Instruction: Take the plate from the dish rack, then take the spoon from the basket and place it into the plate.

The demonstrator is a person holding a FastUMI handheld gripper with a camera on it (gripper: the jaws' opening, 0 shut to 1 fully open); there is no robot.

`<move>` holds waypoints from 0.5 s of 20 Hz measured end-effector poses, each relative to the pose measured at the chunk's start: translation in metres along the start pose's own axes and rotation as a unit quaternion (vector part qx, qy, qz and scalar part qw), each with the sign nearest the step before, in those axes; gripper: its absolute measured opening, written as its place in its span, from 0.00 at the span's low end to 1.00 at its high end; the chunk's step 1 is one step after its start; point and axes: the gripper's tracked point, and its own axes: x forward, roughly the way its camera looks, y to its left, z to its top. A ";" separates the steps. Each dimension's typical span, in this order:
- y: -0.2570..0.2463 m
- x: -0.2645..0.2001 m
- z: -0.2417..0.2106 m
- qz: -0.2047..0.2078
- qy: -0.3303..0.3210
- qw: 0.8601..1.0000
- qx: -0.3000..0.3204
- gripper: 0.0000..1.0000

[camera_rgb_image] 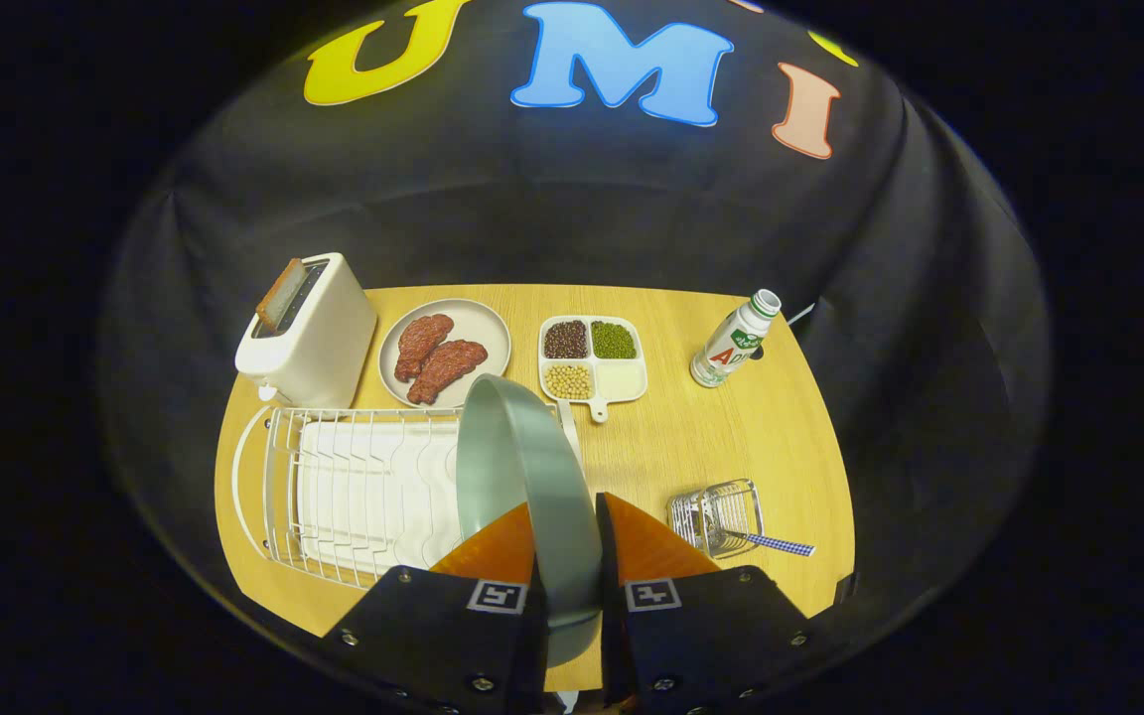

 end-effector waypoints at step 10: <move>-0.060 -0.026 -0.037 0.078 0.002 0.997 0.019 0.21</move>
